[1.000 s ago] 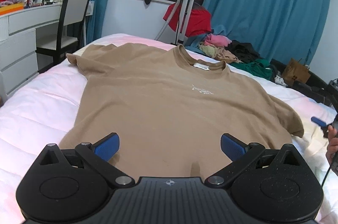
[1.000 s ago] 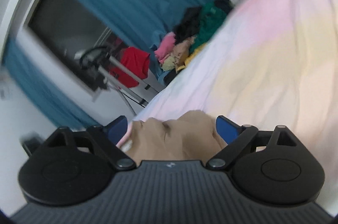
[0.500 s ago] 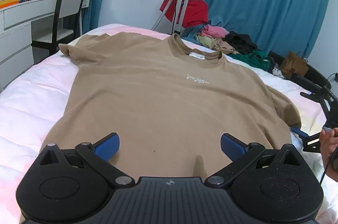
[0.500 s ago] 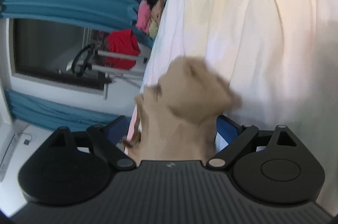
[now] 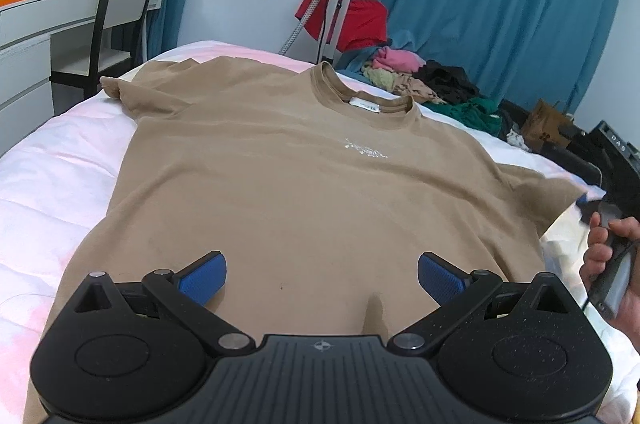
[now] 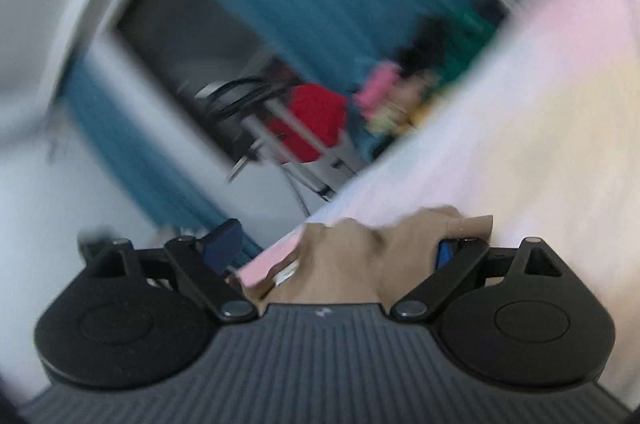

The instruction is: Fold clothes

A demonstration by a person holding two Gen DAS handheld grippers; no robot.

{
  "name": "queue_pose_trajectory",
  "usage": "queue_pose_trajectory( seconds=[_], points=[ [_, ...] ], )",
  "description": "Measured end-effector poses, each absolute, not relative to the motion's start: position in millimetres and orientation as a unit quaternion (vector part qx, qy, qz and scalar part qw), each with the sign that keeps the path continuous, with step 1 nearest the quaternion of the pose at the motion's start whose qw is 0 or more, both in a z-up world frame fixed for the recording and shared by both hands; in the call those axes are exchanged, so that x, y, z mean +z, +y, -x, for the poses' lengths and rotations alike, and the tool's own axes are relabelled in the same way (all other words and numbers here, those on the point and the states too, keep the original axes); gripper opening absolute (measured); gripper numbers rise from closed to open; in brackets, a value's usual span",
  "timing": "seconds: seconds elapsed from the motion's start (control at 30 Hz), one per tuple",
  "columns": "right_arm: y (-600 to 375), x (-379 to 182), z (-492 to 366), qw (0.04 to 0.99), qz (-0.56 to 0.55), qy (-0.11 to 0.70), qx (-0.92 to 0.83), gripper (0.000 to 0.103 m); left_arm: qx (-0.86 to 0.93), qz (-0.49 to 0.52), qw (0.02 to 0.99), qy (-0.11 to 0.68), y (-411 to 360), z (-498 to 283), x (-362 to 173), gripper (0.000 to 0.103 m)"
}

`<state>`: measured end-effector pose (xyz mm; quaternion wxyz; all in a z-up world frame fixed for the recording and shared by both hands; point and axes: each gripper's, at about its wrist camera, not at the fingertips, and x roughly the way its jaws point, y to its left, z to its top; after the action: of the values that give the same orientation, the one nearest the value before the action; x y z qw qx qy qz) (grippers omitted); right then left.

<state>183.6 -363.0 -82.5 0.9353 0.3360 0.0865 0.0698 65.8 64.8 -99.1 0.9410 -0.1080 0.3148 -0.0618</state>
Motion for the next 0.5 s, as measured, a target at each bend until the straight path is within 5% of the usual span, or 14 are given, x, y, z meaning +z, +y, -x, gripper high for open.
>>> queue_pose_trajectory(
  seconds=[0.13, 0.5],
  points=[
    [-308, -66, -184, 0.957, -0.216, 0.105, 0.165, 0.093, -0.054, 0.119, 0.941, 0.313, 69, -67, -98, 0.103],
    [-245, -94, -181, 0.921, -0.206, 0.21, 0.256, 0.093, -0.039, 0.116, 0.944, 0.307, 70, -66, -96, 0.103]
  ],
)
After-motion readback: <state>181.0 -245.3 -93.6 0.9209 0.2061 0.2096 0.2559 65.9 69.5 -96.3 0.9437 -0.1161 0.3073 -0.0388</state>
